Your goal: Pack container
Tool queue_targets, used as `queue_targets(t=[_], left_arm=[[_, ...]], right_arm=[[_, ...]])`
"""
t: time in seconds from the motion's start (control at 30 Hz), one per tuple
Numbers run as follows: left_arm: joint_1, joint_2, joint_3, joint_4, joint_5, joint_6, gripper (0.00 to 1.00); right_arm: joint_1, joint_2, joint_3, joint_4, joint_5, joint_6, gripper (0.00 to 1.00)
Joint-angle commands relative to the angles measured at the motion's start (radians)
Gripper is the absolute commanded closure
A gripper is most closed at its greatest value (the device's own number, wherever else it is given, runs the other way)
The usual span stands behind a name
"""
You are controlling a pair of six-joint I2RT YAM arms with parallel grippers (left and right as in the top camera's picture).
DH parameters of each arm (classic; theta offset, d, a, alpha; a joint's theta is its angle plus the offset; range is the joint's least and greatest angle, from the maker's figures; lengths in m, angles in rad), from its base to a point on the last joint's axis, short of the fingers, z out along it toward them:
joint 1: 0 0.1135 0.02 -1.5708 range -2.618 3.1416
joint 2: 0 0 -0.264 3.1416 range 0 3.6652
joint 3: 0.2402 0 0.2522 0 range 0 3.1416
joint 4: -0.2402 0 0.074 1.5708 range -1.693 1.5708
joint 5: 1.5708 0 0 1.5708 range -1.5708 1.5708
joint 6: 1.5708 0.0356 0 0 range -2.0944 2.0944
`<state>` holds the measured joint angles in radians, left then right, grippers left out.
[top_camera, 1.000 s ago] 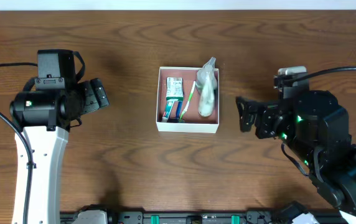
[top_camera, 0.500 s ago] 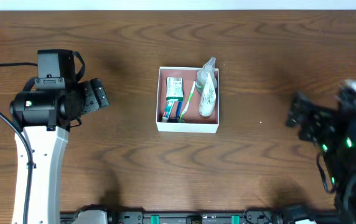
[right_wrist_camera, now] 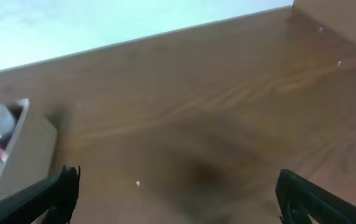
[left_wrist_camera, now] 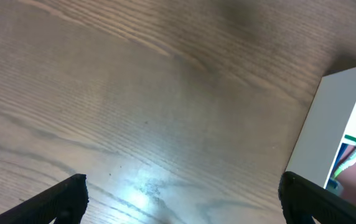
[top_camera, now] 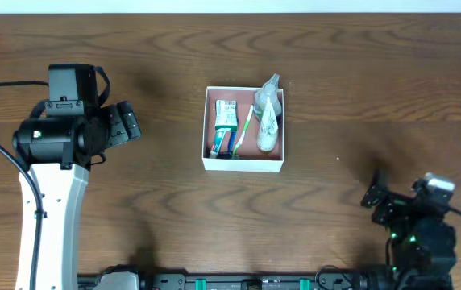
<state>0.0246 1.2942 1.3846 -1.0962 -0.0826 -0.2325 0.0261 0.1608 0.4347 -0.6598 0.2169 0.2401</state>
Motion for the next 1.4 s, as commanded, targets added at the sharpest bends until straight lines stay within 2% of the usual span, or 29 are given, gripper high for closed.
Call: queue_targets(t=[0.0,0.17,0.57,0.67,1.13,1.37], left_arm=[[0.005,0.001,0.007,-0.003,-0.008,-0.002,0.02],[0.005,0.001,0.007,-0.003,-0.008,-0.002,0.02],[0.005,0.001,0.007,-0.003,-0.008,-0.002,0.02],[0.005,0.001,0.007,-0.003,-0.008,-0.002,0.02],[0.003,-0.002,0.006,-0.003,-0.008,-0.002,0.02],[-0.022,-0.168,-0.122,0.022,-0.035,0.016,0.02]], right_arm=[[-0.008,-0.075,-0.07,0.006,-0.011,-0.02,0.01],[-0.008,-0.141,-0.146,0.006,-0.011,-0.02,0.01],[-0.008,-0.144,-0.258,-0.028,-0.011,-0.017,0.01],[-0.008,-0.143,-0.268,-0.077,-0.012,-0.017,0.01],[-0.008,-0.143,-0.268,-0.077,-0.012,-0.017,0.01],[-0.008,-0.143,-0.268,-0.077,-0.012,-0.017,0.01]])
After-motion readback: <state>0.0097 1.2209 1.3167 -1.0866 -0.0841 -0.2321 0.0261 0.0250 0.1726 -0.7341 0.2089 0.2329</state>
